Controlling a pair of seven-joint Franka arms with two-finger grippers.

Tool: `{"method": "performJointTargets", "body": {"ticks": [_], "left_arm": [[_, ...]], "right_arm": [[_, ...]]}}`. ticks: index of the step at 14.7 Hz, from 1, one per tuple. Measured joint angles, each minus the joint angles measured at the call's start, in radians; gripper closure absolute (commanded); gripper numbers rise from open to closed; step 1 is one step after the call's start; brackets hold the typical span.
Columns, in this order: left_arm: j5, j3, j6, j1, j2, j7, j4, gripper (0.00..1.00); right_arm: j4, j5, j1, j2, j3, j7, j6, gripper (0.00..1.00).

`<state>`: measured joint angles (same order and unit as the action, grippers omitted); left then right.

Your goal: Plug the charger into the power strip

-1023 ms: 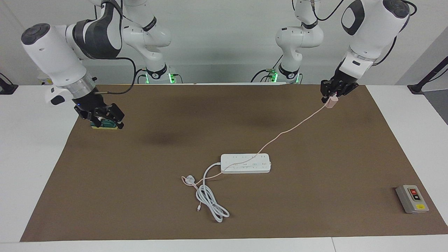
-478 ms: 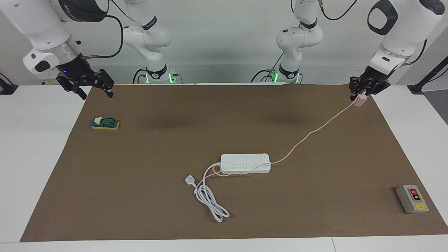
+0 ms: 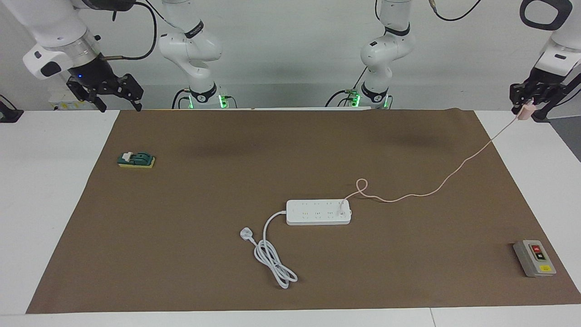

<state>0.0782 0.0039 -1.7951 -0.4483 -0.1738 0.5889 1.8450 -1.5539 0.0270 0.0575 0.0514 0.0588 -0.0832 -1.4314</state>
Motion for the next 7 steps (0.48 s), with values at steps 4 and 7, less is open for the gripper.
{"method": "performJointTargets", "body": {"ticks": [4,7], "left_arm": [[0.001,-0.039,0.001,0.021,0.005,-0.214,-0.008,1.00],[-0.012,-0.066,0.000,0.174,0.013,-0.638,-0.008,1.00]], "right_arm": [[0.000,-0.021,0.000,0.002,0.001,0.000,-0.007,0.00],[0.000,-0.058,-0.001,0.002,0.001,0.000,-0.024,0.00]]}}
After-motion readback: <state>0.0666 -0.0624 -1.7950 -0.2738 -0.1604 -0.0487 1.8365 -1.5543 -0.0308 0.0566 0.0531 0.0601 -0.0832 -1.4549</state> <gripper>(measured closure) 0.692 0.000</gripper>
